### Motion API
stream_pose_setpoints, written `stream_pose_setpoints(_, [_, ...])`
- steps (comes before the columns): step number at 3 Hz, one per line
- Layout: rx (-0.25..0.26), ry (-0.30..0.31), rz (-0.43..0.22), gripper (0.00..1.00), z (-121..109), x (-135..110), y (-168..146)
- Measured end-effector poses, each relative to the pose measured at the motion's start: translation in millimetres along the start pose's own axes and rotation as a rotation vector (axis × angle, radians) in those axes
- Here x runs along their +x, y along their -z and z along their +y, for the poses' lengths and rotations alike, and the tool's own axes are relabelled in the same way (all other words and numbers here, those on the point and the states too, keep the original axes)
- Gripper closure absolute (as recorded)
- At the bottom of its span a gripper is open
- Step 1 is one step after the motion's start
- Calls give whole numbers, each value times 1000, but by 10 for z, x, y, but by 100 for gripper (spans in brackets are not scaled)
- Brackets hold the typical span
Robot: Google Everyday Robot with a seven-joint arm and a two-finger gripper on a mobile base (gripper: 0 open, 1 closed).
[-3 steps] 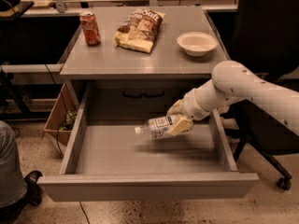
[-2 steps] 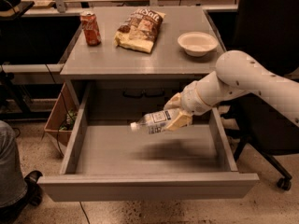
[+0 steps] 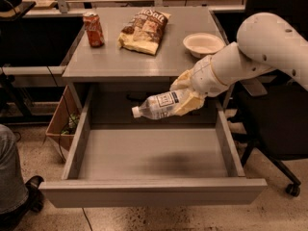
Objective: Pick blue plastic bottle from top drawer and place on counter
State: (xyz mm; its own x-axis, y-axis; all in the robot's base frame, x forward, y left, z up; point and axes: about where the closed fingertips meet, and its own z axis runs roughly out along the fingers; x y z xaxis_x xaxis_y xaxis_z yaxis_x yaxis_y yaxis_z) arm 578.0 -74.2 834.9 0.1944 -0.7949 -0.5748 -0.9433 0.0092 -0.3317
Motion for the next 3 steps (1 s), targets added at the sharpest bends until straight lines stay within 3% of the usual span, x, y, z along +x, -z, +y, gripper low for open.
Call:
stream_pose_setpoints(2, [-4, 30, 21, 100, -36, -136, 14])
stream_pose_setpoints(3, [-1, 83, 47, 100, -215, -462, 156])
